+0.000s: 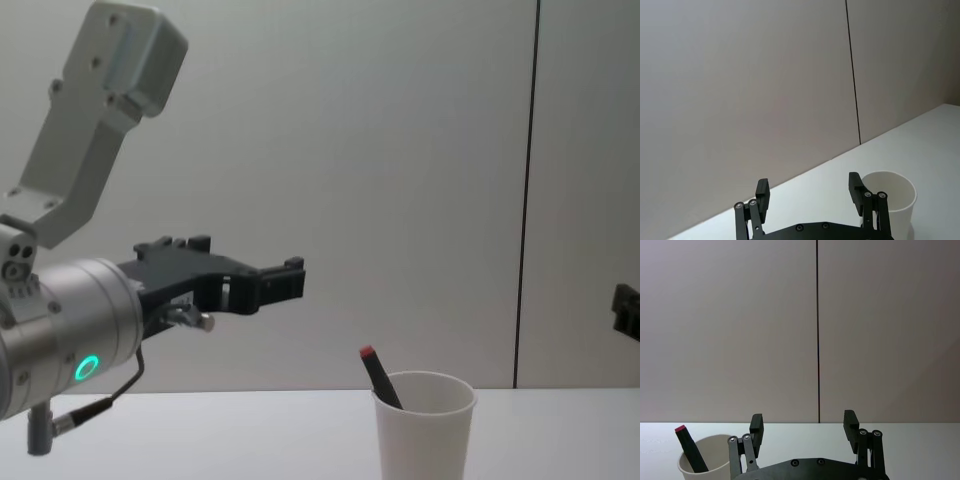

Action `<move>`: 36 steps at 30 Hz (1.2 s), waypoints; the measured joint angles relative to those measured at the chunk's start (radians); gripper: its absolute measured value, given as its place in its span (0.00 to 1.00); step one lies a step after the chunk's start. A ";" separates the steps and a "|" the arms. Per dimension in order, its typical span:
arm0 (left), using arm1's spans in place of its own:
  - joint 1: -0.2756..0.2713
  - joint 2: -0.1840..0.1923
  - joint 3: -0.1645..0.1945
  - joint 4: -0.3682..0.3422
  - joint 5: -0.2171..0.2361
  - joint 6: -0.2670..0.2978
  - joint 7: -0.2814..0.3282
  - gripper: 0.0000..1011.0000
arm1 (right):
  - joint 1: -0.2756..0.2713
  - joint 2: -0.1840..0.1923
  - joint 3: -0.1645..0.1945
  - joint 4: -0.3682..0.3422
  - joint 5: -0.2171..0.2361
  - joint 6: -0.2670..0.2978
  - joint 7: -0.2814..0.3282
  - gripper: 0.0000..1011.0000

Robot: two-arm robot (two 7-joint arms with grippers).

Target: Place the pen into the pen holder.

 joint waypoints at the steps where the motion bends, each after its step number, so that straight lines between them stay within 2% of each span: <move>1: 0.003 0.000 -0.002 -0.004 -0.017 0.016 0.005 1.00 | 0.000 0.000 0.000 0.000 0.000 0.000 0.000 0.99; 8: 0.017 -0.001 -0.010 -0.016 -0.085 0.073 0.024 1.00 | -0.001 0.001 0.000 -0.001 0.000 0.000 -0.001 0.99; 13: 0.025 -0.006 -0.016 -0.019 -0.156 0.137 0.040 1.00 | -0.001 0.001 0.000 -0.001 0.000 0.000 -0.001 0.99; 15: 0.026 -0.007 -0.017 -0.019 -0.162 0.143 0.041 1.00 | -0.001 0.001 0.000 -0.002 0.000 0.000 -0.001 0.99; 22: 0.027 -0.015 -0.020 -0.002 -0.224 0.225 0.029 1.00 | -0.002 0.001 0.000 -0.002 0.000 0.000 -0.001 0.99; 36: 0.001 -0.040 -0.008 0.082 -0.253 0.334 -0.083 1.00 | -0.002 0.001 0.000 -0.002 0.000 0.000 0.000 0.99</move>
